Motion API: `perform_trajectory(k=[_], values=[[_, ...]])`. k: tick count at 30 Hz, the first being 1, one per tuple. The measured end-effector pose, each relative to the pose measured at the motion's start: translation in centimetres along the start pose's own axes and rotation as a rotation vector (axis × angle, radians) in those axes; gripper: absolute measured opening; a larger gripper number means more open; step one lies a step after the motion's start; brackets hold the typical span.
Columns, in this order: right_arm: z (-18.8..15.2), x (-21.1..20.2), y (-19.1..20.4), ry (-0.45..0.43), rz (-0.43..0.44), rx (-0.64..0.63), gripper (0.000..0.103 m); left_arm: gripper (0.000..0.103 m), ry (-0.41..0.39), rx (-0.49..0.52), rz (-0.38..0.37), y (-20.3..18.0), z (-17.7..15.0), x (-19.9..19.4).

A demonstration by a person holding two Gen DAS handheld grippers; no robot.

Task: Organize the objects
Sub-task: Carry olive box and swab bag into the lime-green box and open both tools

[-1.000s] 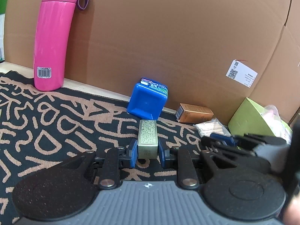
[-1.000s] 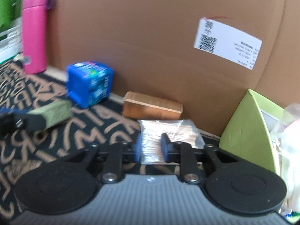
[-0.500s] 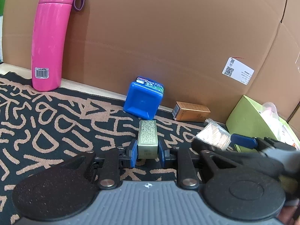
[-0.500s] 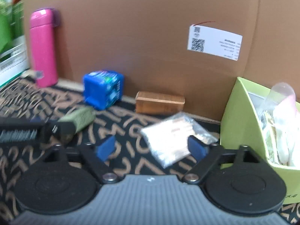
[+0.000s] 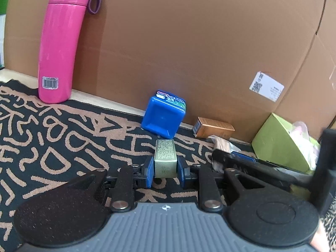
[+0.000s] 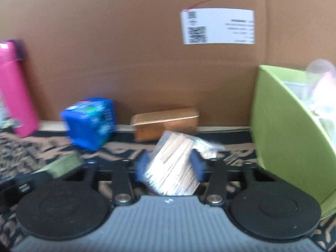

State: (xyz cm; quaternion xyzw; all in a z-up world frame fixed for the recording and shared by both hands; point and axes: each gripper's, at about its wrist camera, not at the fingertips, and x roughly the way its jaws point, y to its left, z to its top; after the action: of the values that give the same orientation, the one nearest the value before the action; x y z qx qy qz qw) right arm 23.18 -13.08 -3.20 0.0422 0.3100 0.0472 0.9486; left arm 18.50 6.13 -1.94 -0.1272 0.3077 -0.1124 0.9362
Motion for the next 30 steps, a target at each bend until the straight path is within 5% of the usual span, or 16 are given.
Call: perform_trajectory(k=[7,10,11,12,14,18,21,22,25,30], values=[[-3.7,-5.7,0.1,0.020,0.116,-0.166,0.027,0.024,0.019,0.033,0.005,-0.6,-0.6,0.5],[-4.7,-8.5,0.8,0.026,0.115,-0.190,0.028,0.039,0.012,0.028,0.002,-0.6,-0.7,0.6],[-4.7,-9.1,0.7,0.017,0.118,-0.174,0.033,0.055,0.006,0.023,0.009,-0.6,-0.8,0.7],[-4.5,-9.1,1.0,0.002,0.117,-0.157,0.039,0.061,-0.008,0.016,0.023,-0.7,-0.9,0.7],[-3.9,-9.2,1.1,-0.018,0.092,-0.140,0.075,0.064,-0.024,0.028,0.047,-0.8,-1.1,0.9],[-3.5,-7.9,1.4,0.013,0.049,-0.151,0.077,0.062,-0.019,0.071,0.070,-0.8,-1.1,1.7],[-4.0,-7.2,1.0,0.051,0.064,-0.123,0.073,0.053,-0.024,0.124,0.082,-1.0,-1.2,2.1],[-4.3,-7.2,1.0,0.052,0.073,-0.119,0.065,0.040,-0.021,0.141,0.084,-1.1,-1.2,2.2],[-4.6,-7.8,1.1,0.043,0.083,-0.137,0.041,0.024,-0.023,0.156,0.083,-1.0,-1.3,2.1],[-5.4,-9.4,1.0,0.040,0.121,-0.136,0.029,0.024,-0.021,0.163,0.075,-1.2,-1.6,1.6]])
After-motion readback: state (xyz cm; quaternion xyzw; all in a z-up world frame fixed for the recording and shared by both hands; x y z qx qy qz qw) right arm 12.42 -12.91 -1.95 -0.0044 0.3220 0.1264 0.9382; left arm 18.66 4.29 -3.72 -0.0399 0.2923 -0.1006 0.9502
